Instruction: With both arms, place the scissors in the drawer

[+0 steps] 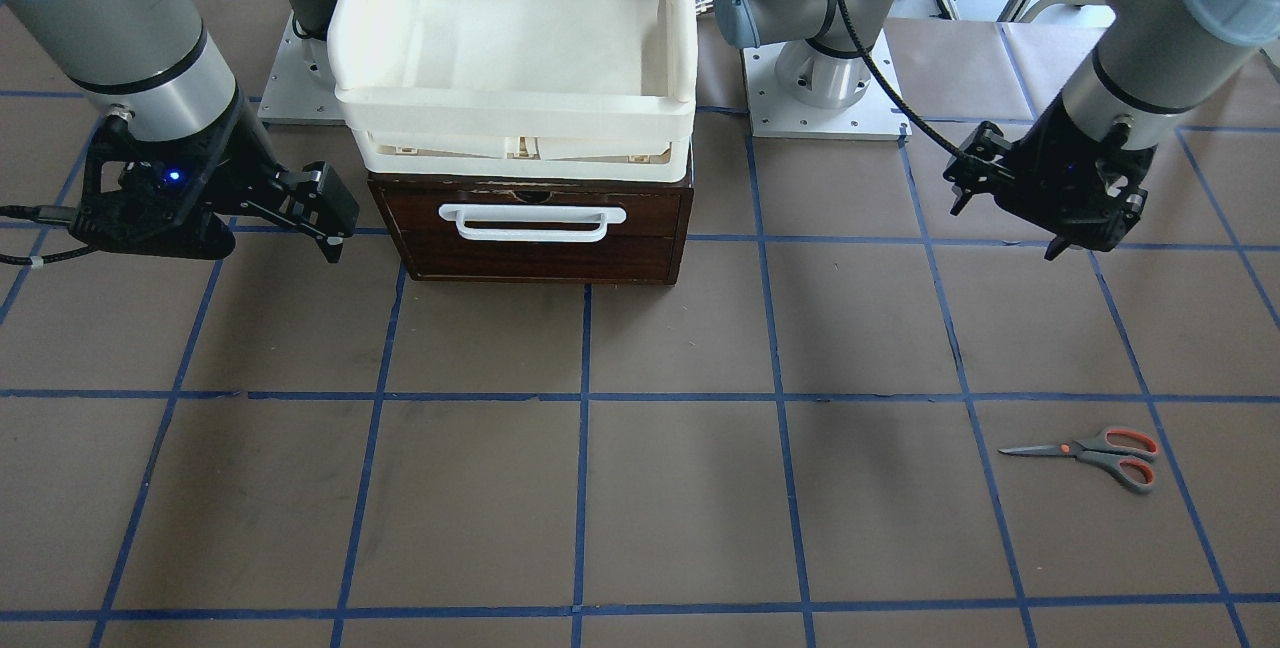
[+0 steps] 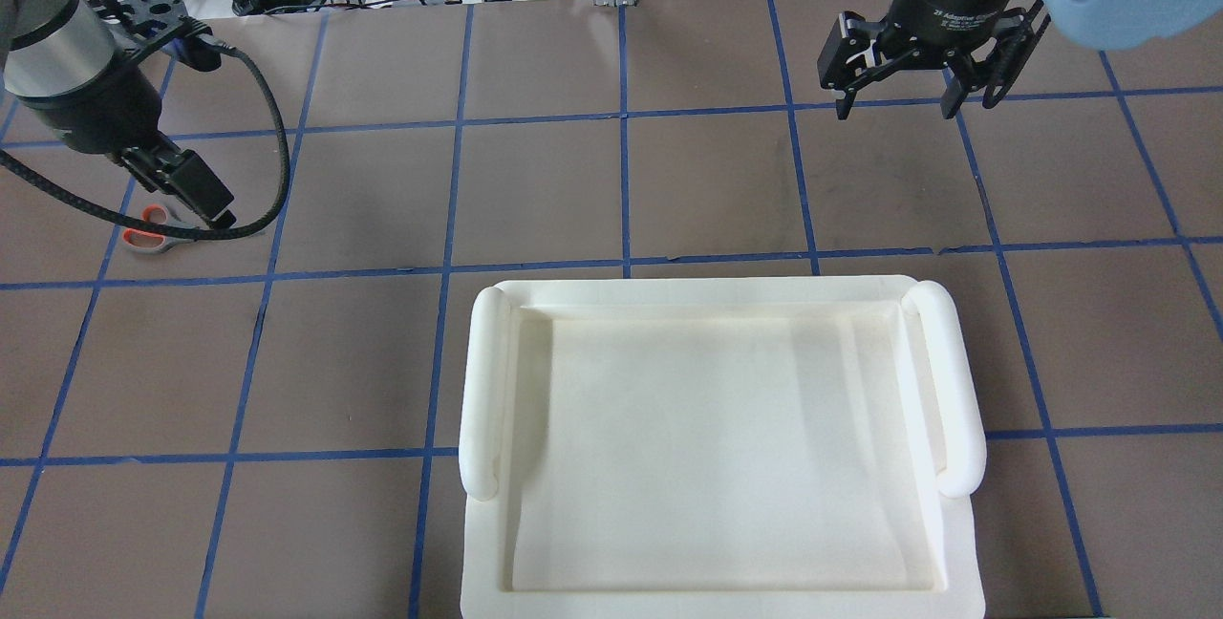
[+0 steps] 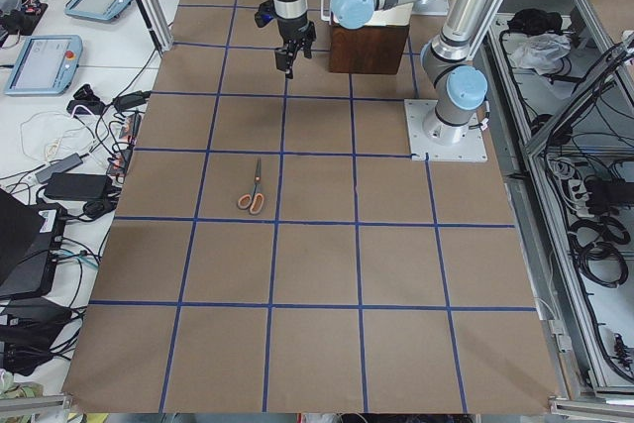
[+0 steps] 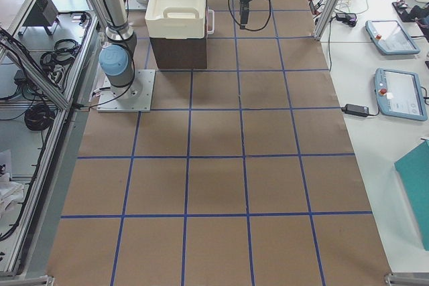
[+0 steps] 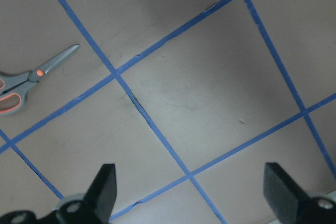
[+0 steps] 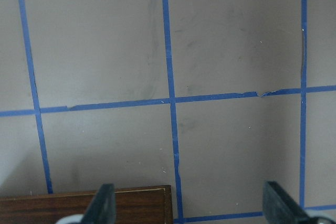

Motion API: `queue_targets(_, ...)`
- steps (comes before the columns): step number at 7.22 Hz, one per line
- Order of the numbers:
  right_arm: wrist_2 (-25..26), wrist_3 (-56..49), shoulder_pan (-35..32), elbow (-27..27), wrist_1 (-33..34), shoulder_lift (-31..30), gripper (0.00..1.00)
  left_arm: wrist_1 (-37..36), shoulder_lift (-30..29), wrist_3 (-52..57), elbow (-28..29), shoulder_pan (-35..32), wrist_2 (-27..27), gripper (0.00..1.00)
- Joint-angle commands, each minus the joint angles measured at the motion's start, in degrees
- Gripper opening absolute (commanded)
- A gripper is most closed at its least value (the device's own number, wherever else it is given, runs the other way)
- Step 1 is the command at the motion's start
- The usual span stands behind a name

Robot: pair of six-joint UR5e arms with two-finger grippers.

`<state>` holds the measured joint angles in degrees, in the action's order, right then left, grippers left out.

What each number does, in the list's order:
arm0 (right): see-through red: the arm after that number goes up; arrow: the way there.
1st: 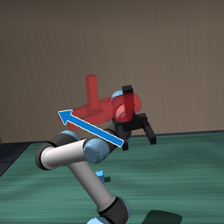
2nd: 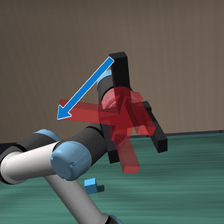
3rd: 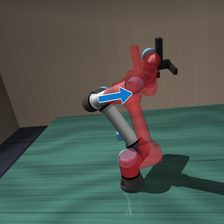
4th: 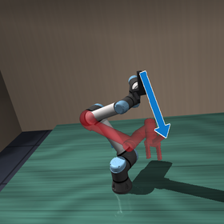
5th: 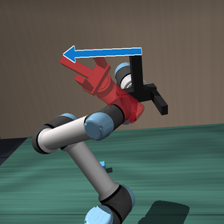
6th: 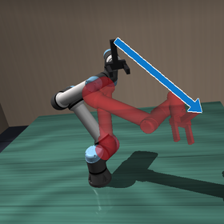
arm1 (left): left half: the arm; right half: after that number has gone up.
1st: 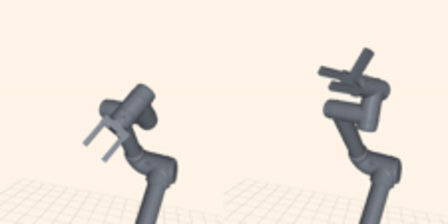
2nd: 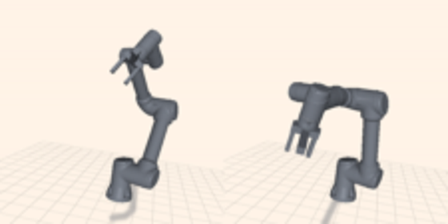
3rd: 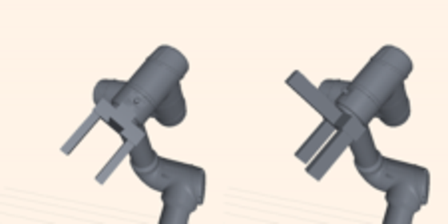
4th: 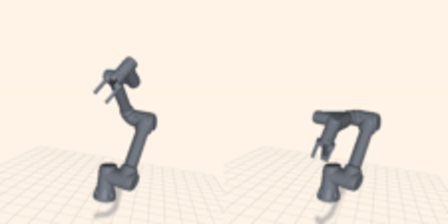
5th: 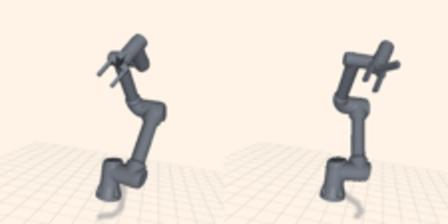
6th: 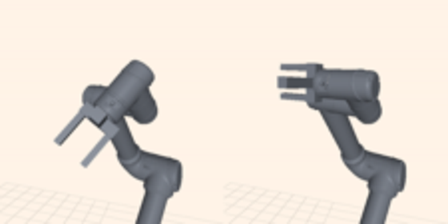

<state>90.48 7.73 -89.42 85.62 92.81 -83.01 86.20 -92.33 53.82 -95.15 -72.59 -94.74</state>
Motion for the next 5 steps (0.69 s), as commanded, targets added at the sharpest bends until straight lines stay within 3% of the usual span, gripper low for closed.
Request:
queue_targets(1, -0.7, 30.1, -0.6, 0.0, 0.4, 2.3, 1.0, -4.5, -4.6, 23.3, 0.1, 6.3, -0.4, 1.0)
queue_targets(3, -1.0, 47.3, -4.1, 0.0, 0.7, 3.7, 1.0, -13.0, -9.9, 51.6, 0.4, 10.4, -0.4, 1.0)
queue_targets(4, -0.9, 57.5, -5.9, -0.1, 0.8, 5.6, 1.0, -21.2, -13.4, 62.4, 0.6, 11.3, -0.4, 1.0)
queue_targets(5, -0.9, 64.8, -8.5, -0.1, 1.0, 7.8, 1.0, -24.8, -16.4, 67.9, 0.7, 11.8, -0.3, 1.0)
